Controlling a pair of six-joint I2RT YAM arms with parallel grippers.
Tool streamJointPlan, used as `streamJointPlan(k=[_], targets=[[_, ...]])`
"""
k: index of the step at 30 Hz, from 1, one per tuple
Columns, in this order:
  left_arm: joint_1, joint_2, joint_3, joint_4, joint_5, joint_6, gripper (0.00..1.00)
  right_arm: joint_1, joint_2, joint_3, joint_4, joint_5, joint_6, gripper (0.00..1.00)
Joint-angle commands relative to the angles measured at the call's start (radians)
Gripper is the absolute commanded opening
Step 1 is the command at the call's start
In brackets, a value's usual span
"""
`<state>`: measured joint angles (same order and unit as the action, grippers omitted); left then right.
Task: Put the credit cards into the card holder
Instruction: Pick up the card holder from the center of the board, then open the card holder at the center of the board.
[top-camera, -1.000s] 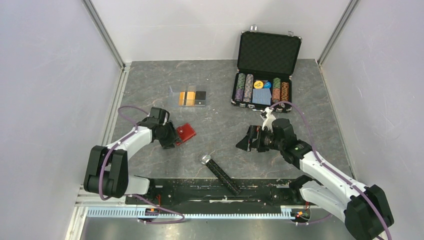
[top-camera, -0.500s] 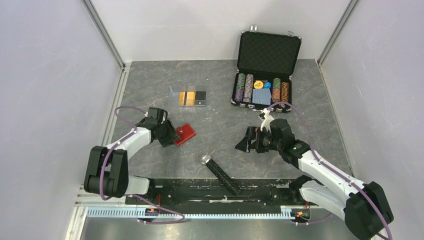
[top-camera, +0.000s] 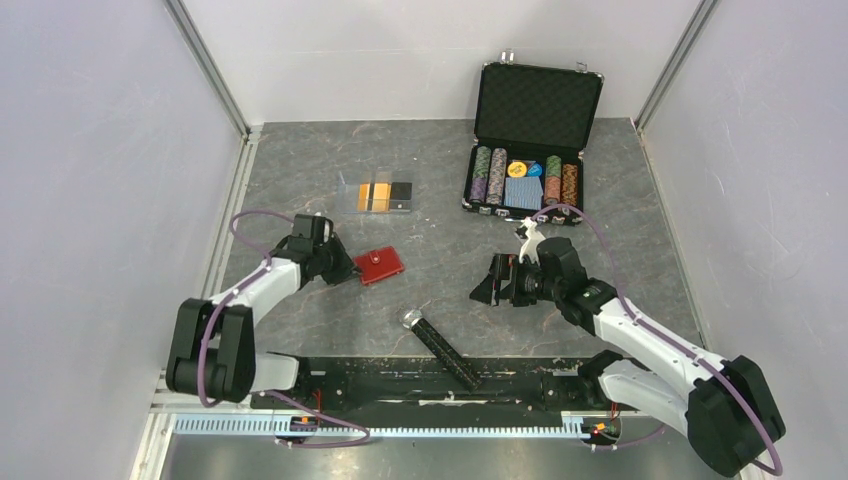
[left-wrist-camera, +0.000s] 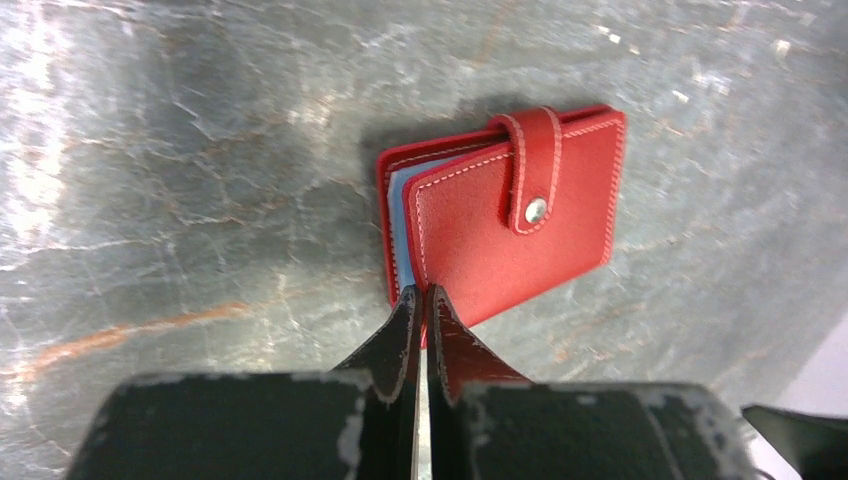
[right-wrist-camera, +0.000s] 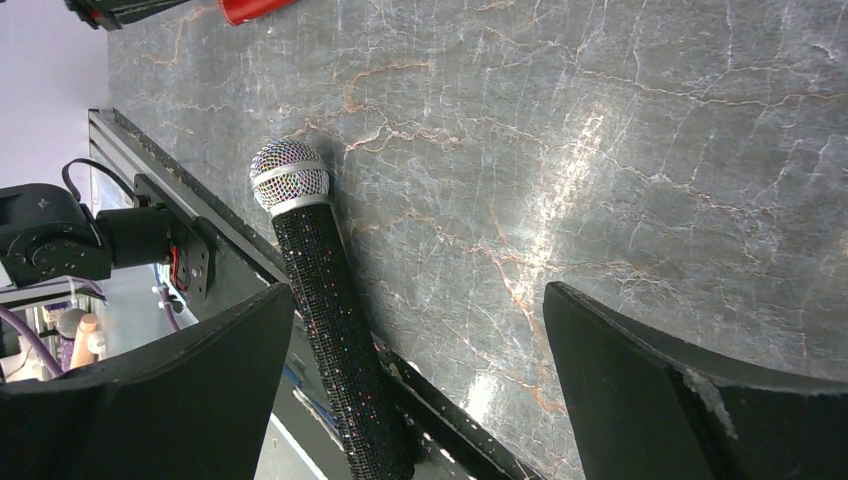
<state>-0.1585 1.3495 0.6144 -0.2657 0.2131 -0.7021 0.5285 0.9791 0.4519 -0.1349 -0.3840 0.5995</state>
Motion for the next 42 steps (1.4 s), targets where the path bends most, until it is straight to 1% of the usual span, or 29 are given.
streamJointPlan(k=[1,6,9,12,18,23,28,34,36,39,42], targets=[[-0.004,-0.12,-0.027,0.087,0.128,-0.034,0.02,0.007,0.014,0.024,0.062,-0.014,0.005,0.98],[-0.034,-0.18,-0.038,0.129,0.221,-0.073,0.02,0.007,0.04,0.03,0.14,-0.057,0.055,0.98],[-0.073,-0.193,-0.04,0.137,0.226,-0.094,0.02,0.007,0.054,0.021,0.213,-0.084,0.099,0.98],[-0.123,-0.205,-0.056,0.194,0.241,-0.151,0.02,0.007,0.061,0.012,0.261,-0.096,0.133,0.98],[-0.233,-0.207,-0.058,0.246,0.192,-0.217,0.02,0.006,0.065,0.002,0.292,-0.099,0.157,0.98],[-0.323,-0.19,-0.062,0.358,0.195,-0.284,0.02,0.008,0.075,-0.023,0.32,-0.108,0.168,0.98],[-0.35,-0.222,-0.069,0.466,0.247,-0.351,0.02,0.002,0.058,-0.052,0.374,-0.105,0.214,0.98],[-0.37,-0.265,-0.065,0.505,0.312,-0.368,0.02,-0.015,0.066,-0.093,0.562,-0.203,0.336,0.98],[-0.376,-0.28,-0.081,0.551,0.337,-0.389,0.02,-0.015,0.08,-0.099,0.615,-0.232,0.368,0.98],[-0.388,-0.296,-0.101,0.621,0.368,-0.421,0.02,-0.016,0.093,-0.101,0.668,-0.25,0.4,0.98],[-0.401,-0.307,-0.117,0.684,0.39,-0.451,0.02,-0.016,0.105,-0.092,0.685,-0.257,0.415,0.98]])
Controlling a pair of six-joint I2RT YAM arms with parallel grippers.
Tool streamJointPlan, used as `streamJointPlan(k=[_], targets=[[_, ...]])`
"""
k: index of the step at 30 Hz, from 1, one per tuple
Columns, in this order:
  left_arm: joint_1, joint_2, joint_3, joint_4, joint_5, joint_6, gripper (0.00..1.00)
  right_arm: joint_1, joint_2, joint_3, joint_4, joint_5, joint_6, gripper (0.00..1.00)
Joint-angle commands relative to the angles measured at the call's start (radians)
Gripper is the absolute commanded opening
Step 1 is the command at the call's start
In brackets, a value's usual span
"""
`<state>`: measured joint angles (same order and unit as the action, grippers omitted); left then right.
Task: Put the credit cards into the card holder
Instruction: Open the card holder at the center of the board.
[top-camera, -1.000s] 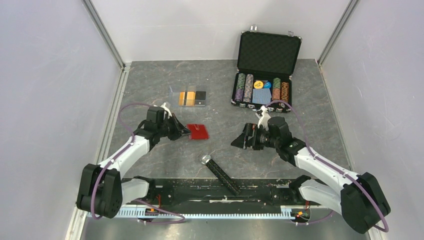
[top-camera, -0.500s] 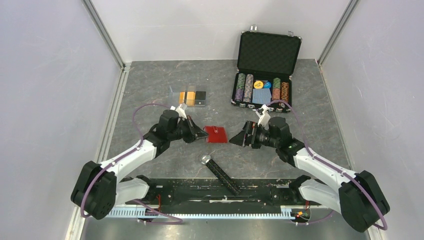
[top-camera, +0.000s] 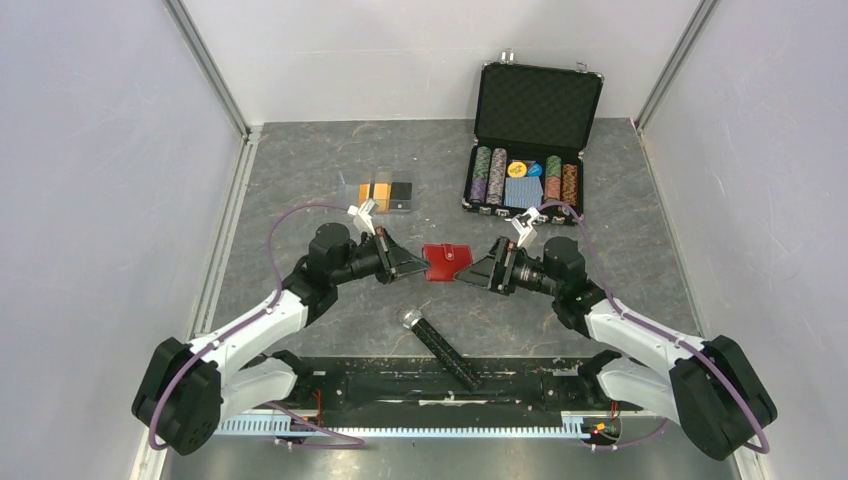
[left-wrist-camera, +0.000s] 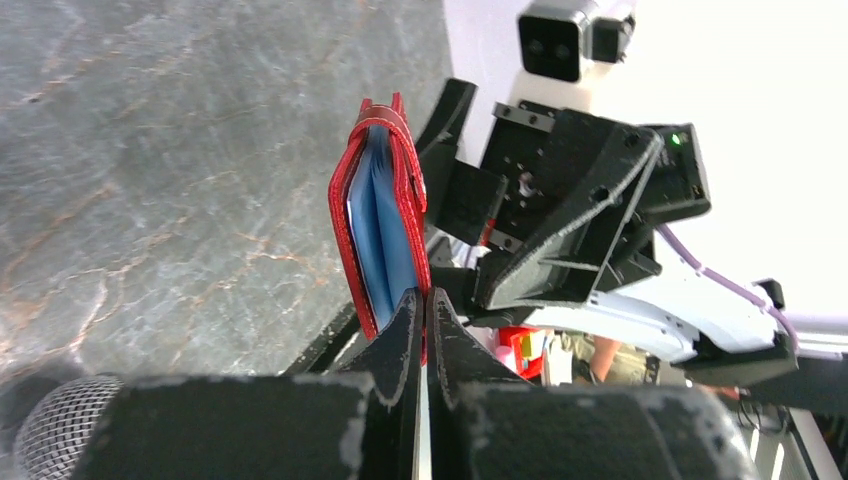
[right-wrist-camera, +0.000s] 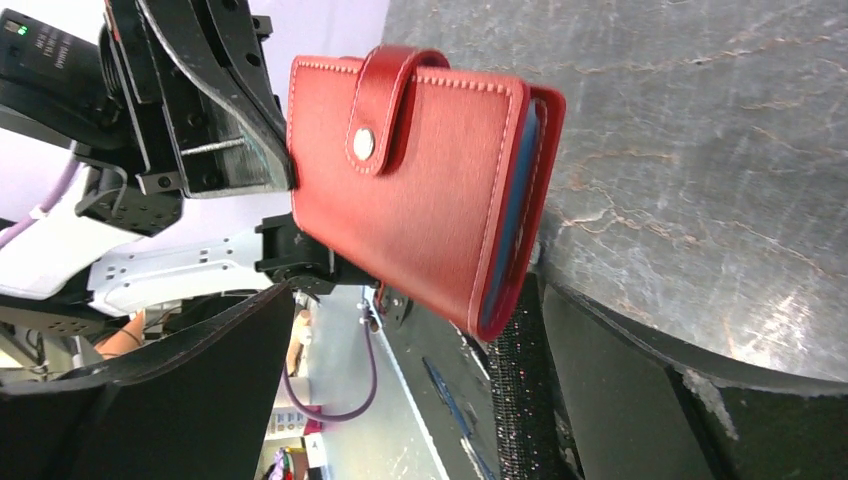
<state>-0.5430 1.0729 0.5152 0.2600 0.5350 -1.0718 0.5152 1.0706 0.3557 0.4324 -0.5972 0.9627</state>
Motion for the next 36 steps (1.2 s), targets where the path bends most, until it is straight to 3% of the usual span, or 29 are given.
streamJointPlan(k=[1,4,7,12,14,16,17,18,20,22,24,27,36], targets=[[-0.019,-0.035,-0.027,0.189,0.073,-0.095,0.02,-0.002,0.018,0.008,0.123,-0.048,0.057,0.98],[-0.027,-0.042,-0.034,0.225,0.084,-0.115,0.02,-0.001,0.026,0.003,0.184,-0.063,0.095,0.99],[-0.031,-0.046,-0.037,0.223,0.086,-0.114,0.02,-0.002,0.029,-0.01,0.263,-0.077,0.143,0.83],[-0.032,-0.062,-0.055,0.216,0.085,-0.109,0.02,-0.003,0.01,-0.014,0.27,-0.061,0.155,0.4],[-0.031,-0.071,-0.054,0.191,0.085,-0.095,0.04,-0.002,0.005,-0.011,0.247,-0.051,0.137,0.17],[-0.031,-0.082,-0.051,0.155,0.085,-0.073,0.12,-0.002,0.005,-0.008,0.228,-0.047,0.123,0.04],[-0.031,-0.087,-0.047,0.123,0.083,-0.055,0.22,-0.001,0.003,-0.006,0.219,-0.047,0.116,0.0],[-0.032,-0.096,-0.04,0.092,0.077,-0.037,0.31,-0.001,0.001,-0.002,0.204,-0.043,0.106,0.0],[-0.031,-0.119,-0.009,-0.037,0.047,0.034,0.6,-0.001,-0.009,0.021,0.13,-0.034,0.064,0.0],[-0.032,-0.134,0.068,-0.256,-0.031,0.146,0.73,-0.001,-0.022,0.062,-0.006,-0.012,-0.016,0.0],[-0.038,-0.137,0.155,-0.47,-0.142,0.257,0.77,0.001,-0.033,0.115,-0.141,0.021,-0.096,0.0],[-0.069,-0.114,0.262,-0.629,-0.247,0.36,0.78,0.013,-0.037,0.171,-0.296,0.06,-0.186,0.0],[-0.326,0.132,0.543,-0.843,-0.531,0.539,0.78,0.061,-0.017,0.208,-0.43,0.114,-0.249,0.0]])
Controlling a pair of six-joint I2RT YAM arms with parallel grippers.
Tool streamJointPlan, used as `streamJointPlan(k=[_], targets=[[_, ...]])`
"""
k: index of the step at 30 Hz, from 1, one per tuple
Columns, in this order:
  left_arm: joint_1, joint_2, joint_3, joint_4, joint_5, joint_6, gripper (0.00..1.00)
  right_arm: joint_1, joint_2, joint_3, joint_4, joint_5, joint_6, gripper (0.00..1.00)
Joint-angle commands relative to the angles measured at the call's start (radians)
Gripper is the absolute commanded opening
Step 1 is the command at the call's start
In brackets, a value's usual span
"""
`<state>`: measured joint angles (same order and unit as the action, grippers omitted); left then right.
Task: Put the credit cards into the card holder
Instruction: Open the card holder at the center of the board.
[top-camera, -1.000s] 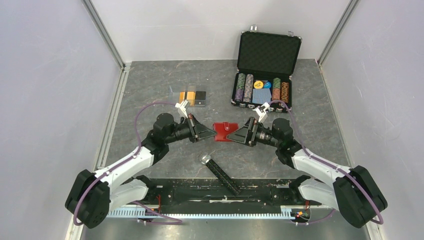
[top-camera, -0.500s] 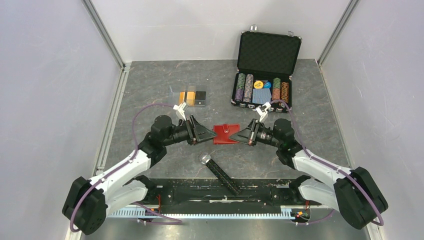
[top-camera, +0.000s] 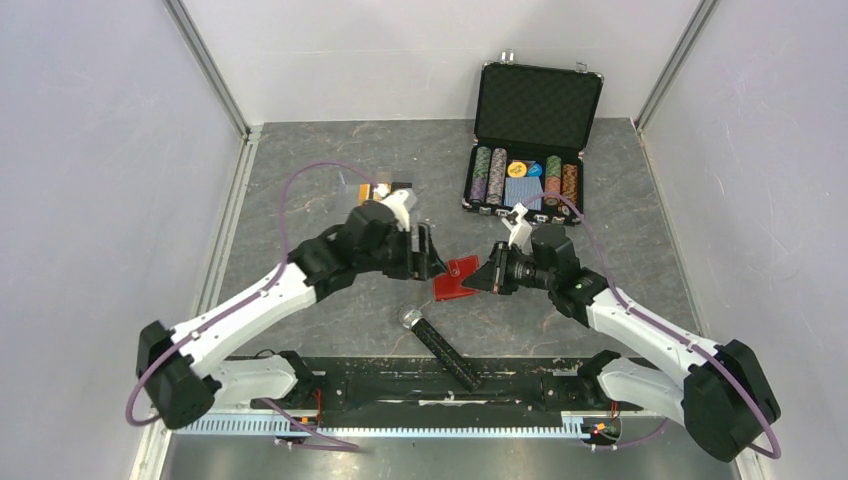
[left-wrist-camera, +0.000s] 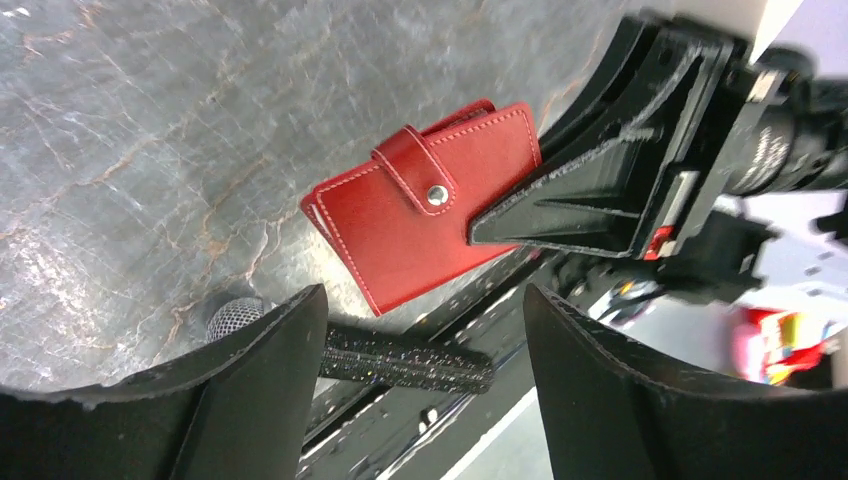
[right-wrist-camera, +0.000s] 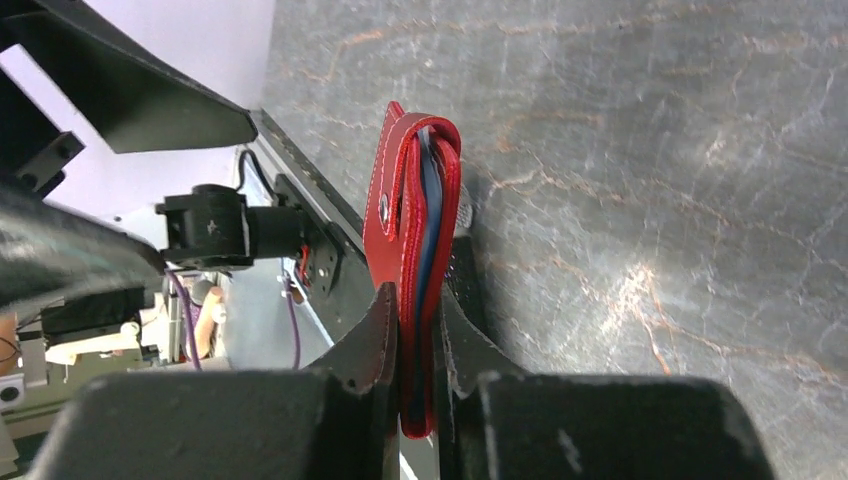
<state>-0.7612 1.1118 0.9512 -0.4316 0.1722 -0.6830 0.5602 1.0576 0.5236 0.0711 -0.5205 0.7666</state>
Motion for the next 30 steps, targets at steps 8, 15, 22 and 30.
streamJointPlan(k=[8,15,22,30], targets=[[-0.278,0.335,0.268,-0.211,-0.321,0.208,0.77,0.034,0.007,0.059,-0.128,0.037,-0.068,0.0],[-0.297,0.443,0.316,-0.223,-0.407,0.196,0.73,0.039,0.0,0.059,-0.148,0.027,-0.076,0.0],[-0.296,0.522,0.346,-0.232,-0.479,0.189,0.68,0.041,-0.008,0.059,-0.159,0.007,-0.084,0.0],[-0.277,0.587,0.364,-0.217,-0.509,0.175,0.56,0.044,-0.014,0.057,-0.183,-0.004,-0.096,0.0]])
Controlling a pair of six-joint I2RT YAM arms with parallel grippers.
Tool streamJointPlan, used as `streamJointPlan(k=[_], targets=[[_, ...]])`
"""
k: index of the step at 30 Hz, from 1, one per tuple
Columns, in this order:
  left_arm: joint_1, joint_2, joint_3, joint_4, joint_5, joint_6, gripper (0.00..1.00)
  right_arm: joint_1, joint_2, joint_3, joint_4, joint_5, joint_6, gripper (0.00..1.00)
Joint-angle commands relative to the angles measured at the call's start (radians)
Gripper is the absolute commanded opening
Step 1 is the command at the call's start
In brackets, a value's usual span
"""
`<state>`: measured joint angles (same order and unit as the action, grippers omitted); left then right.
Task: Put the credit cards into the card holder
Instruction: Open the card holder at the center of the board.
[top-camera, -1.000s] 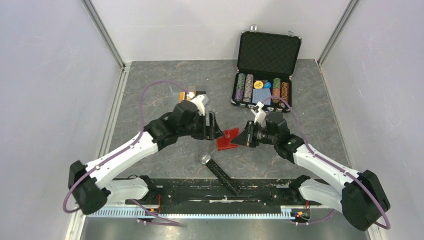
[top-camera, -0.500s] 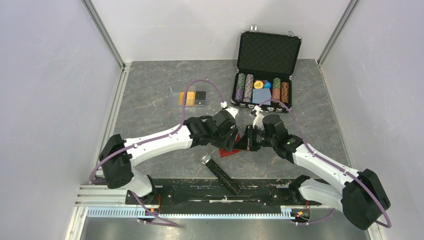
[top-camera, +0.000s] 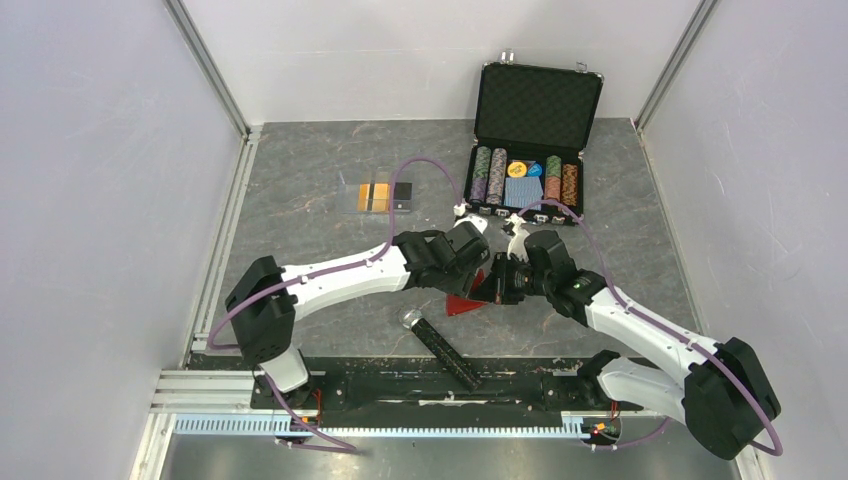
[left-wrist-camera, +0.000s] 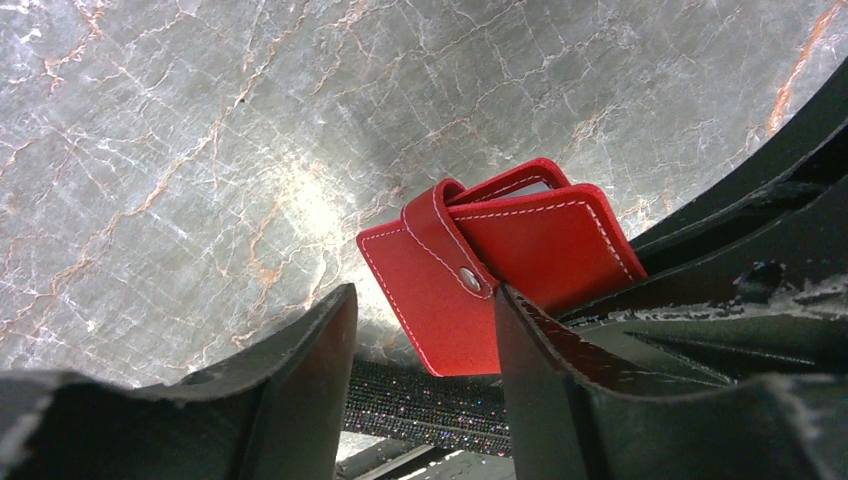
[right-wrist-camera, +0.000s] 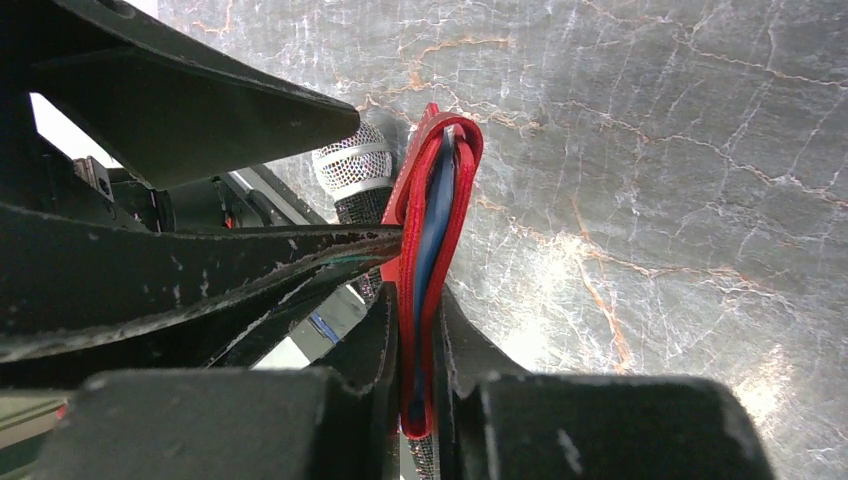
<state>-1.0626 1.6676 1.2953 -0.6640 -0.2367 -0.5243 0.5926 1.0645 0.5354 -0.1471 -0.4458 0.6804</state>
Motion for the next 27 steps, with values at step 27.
streamJointPlan(k=[27], targets=[[0.388,-0.261,-0.384,0.337,0.51,0.013,0.66,0.013,-0.043,0.046,-0.004,-0.173,-0.076,0.0]])
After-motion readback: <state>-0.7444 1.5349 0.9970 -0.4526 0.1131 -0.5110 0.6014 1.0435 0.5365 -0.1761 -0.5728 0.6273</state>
